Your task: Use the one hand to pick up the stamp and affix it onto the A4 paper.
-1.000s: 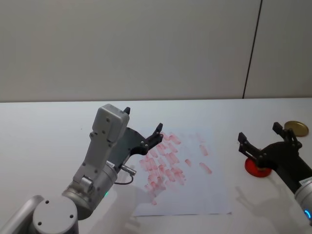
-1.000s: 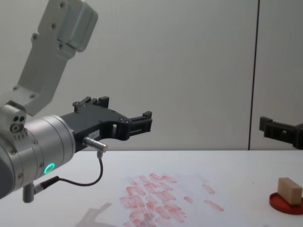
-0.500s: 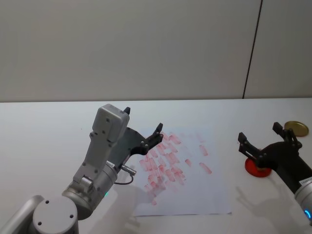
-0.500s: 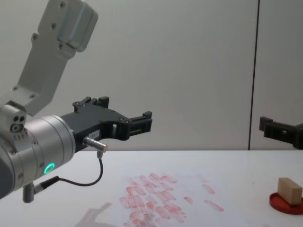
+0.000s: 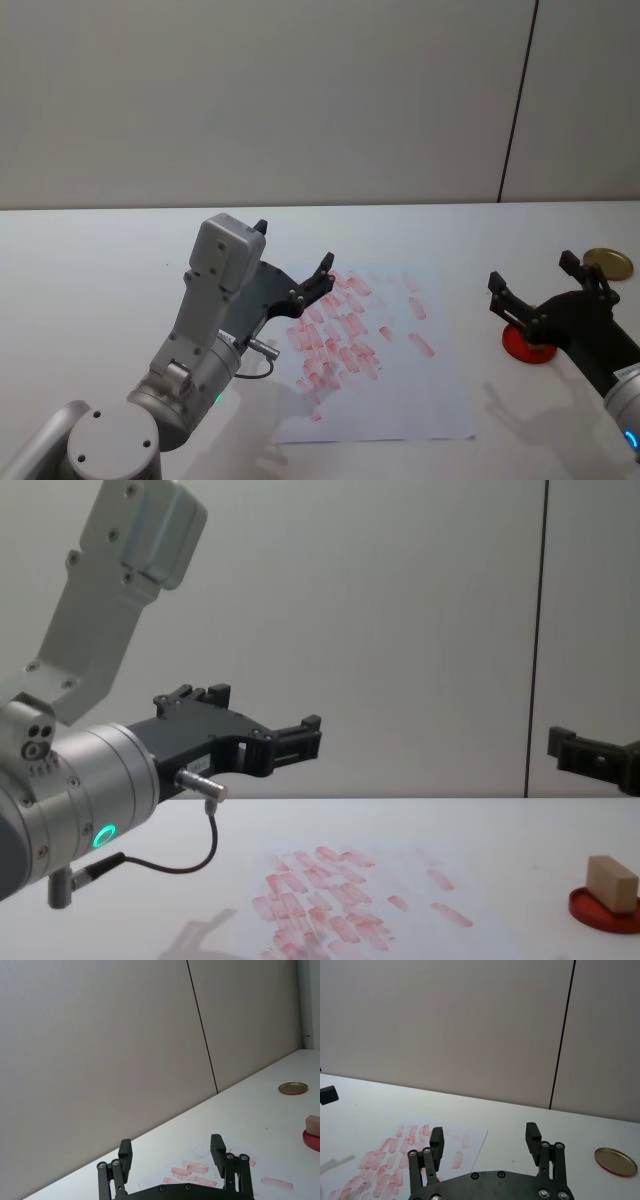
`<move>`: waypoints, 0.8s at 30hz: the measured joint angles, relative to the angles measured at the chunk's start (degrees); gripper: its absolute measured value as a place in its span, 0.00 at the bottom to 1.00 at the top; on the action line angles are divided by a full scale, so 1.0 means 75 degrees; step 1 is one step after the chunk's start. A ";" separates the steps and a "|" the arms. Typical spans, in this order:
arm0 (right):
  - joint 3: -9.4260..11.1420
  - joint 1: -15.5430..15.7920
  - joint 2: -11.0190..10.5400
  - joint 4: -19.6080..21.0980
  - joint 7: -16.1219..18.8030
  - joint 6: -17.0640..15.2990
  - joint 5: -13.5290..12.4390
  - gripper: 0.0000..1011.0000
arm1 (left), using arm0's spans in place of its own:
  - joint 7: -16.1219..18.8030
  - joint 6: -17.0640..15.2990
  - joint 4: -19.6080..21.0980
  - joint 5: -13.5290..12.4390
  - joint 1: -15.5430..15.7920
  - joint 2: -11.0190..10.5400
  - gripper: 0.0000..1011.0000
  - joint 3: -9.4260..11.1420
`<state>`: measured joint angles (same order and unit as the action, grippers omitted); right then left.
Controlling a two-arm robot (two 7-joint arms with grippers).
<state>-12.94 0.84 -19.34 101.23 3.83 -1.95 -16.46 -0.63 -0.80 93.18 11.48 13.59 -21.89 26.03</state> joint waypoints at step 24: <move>0.0116 -0.0653 0.0232 -0.0652 -0.0102 -0.0771 -0.0057 0.99 | 0.0000 0.0000 0.0000 0.0000 0.0000 0.0000 0.98 0.0000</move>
<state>-12.07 -4.06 -17.60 96.34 3.06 -7.73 -16.89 -0.63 -0.80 93.18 11.48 13.59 -21.89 26.02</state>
